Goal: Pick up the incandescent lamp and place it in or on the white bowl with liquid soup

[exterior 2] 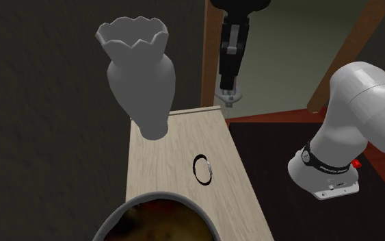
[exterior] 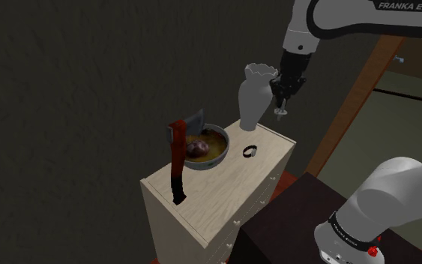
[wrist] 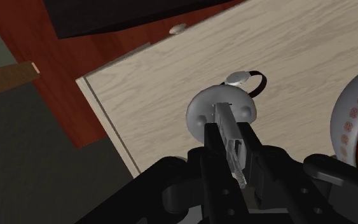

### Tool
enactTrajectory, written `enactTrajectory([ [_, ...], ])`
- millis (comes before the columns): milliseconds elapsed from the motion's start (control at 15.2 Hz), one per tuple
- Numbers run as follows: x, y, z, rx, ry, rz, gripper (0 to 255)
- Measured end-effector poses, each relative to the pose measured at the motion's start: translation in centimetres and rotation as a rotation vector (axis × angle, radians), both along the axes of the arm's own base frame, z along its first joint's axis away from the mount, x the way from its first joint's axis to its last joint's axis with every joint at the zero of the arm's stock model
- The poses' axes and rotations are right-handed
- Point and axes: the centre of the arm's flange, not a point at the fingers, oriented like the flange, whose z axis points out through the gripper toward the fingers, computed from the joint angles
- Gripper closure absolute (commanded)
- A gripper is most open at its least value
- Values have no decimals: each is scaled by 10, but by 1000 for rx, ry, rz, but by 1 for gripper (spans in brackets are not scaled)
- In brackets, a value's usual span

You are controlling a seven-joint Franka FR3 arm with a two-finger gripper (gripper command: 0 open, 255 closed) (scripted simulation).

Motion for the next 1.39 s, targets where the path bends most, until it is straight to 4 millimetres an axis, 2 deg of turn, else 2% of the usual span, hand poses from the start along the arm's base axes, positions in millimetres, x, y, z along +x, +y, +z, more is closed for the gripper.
enactTrajectory([
  [198, 12, 34, 6, -1, 0, 1, 255],
  [528, 49, 90, 8, -1, 0, 1, 255],
  [1188, 113, 208, 16, -1, 0, 2, 255],
  [1386, 117, 221, 7, 0, 1, 0, 255],
])
